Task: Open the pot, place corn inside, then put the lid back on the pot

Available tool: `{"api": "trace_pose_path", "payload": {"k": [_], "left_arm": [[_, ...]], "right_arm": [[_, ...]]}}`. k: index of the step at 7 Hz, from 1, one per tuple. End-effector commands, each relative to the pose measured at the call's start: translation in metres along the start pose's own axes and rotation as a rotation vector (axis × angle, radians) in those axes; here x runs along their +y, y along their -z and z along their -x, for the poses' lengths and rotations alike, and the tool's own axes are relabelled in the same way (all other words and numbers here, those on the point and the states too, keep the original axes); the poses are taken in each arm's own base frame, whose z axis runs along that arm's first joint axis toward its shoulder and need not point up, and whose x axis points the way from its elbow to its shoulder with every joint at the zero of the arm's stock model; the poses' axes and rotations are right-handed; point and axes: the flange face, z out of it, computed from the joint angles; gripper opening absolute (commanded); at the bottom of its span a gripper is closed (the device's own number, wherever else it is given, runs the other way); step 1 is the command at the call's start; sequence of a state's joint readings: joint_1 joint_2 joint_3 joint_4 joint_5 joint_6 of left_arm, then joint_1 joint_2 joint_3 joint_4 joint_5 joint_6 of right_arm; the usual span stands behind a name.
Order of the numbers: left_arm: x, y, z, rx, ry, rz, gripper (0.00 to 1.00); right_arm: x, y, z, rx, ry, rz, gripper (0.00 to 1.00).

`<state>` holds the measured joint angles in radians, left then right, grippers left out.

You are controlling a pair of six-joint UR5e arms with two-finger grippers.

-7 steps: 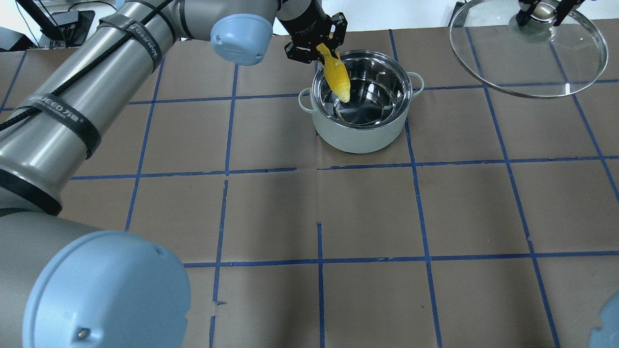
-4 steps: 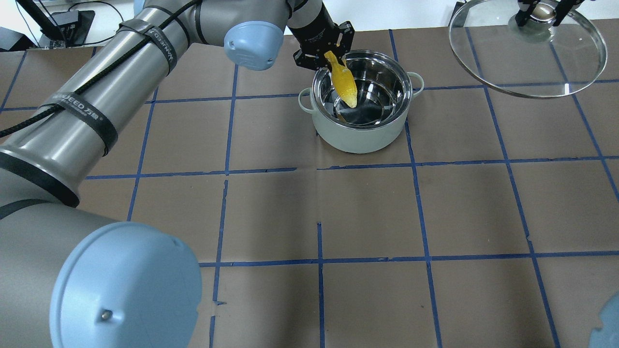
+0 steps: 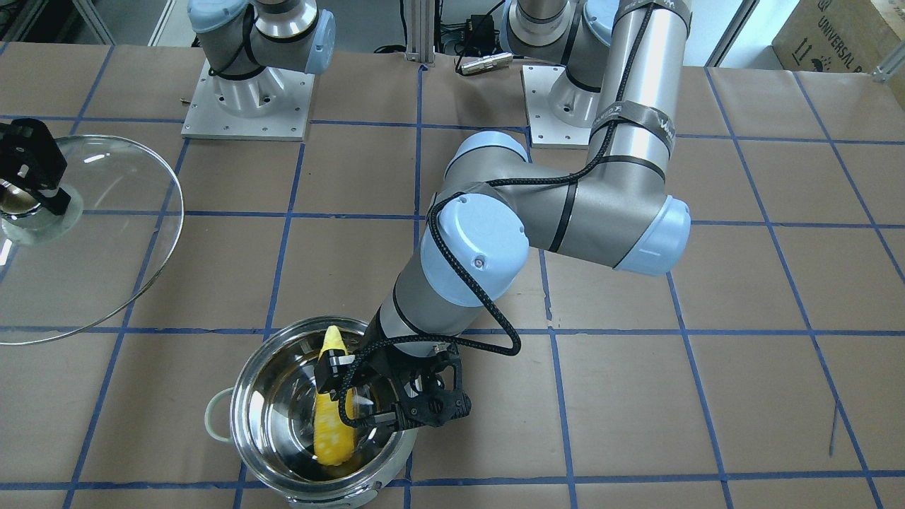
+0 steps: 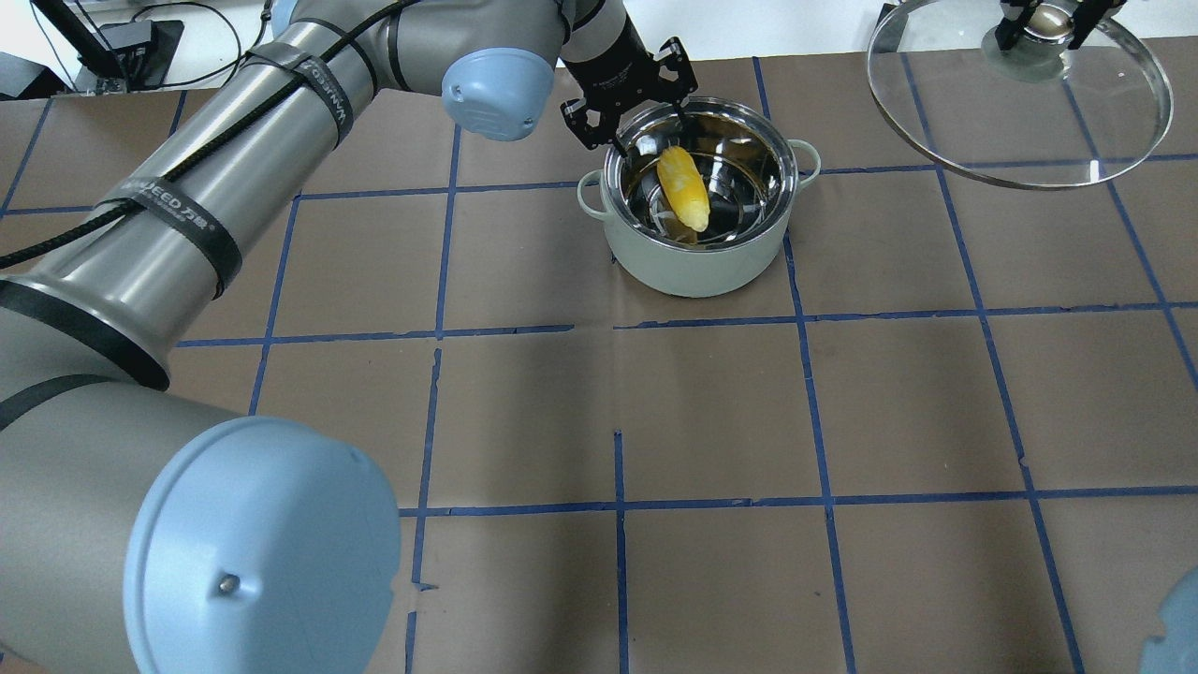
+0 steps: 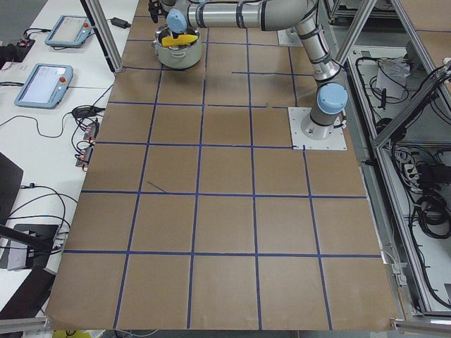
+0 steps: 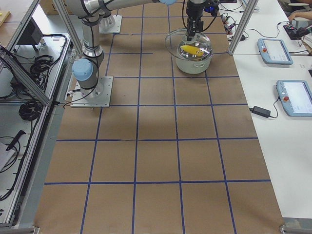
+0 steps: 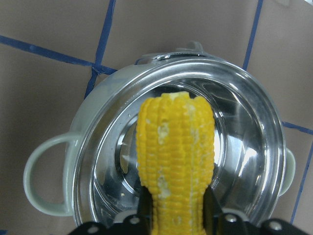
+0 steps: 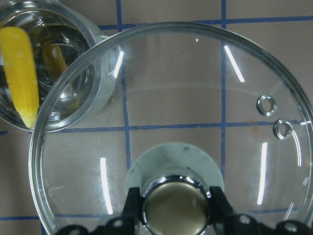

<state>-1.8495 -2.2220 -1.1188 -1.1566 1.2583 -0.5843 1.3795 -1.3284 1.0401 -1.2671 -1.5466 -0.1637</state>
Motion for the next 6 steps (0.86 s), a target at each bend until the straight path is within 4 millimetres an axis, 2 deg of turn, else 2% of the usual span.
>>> {"api": "trace_pose_path", "payload": {"k": [1,2,3,4,5,6], "left_arm": [[-0.016,0.021,0.023,-0.024,-0.080,-0.024,1.00],[-0.030,0.041,0.048,-0.047,-0.107,-0.038,1.00],[-0.039,0.071,0.073,-0.076,-0.153,-0.017,1.00],[-0.045,0.113,0.107,-0.139,-0.215,-0.003,1.00],[-0.044,0.152,0.133,-0.161,-0.206,0.024,1.00],[-0.031,0.183,0.151,-0.215,-0.169,0.063,1.00]], "right_arm": [[0.001,0.004,0.005,-0.008,0.003,-0.010,0.18],[-0.001,0.002,0.012,-0.010,0.014,-0.014,0.17],[-0.006,-0.006,0.030,-0.010,0.049,-0.003,0.16],[-0.018,-0.019,0.049,-0.009,0.081,-0.010,0.16],[-0.035,-0.046,0.072,-0.011,0.114,0.014,0.16],[-0.044,-0.068,0.099,-0.013,0.147,0.035,0.16]]}}
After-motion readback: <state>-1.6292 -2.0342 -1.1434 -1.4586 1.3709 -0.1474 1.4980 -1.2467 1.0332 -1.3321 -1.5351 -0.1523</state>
